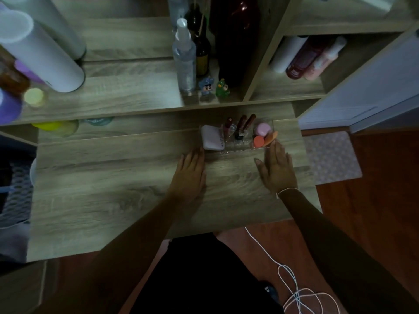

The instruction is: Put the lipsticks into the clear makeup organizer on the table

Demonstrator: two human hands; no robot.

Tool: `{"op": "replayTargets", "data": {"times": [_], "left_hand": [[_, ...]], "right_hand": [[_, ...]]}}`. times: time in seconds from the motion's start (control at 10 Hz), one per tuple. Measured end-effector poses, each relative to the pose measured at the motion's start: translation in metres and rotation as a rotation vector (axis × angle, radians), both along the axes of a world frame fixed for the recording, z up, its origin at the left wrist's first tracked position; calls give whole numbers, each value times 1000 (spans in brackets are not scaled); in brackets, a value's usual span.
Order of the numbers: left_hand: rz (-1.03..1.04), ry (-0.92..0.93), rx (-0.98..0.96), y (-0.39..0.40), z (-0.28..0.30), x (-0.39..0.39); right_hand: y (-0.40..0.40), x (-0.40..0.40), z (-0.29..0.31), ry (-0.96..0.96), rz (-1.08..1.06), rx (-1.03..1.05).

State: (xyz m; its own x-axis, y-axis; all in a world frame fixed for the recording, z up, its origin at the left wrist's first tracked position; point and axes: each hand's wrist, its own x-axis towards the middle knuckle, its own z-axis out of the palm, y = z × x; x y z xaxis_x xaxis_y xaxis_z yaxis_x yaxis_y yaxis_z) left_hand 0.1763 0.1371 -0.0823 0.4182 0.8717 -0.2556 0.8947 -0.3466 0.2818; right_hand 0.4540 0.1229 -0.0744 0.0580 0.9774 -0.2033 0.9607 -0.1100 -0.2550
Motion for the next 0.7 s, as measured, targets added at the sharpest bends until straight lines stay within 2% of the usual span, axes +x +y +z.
{"op": "replayTargets", "data": {"times": [0.5,0.7], "left_hand": [[3,-77,45,1,2,-2],[67,-115,-1,-4,8,-10]], "right_hand": [[-2,-2,-9,78,-28,38],[-13,-11,-7,281,-204,125]]}}
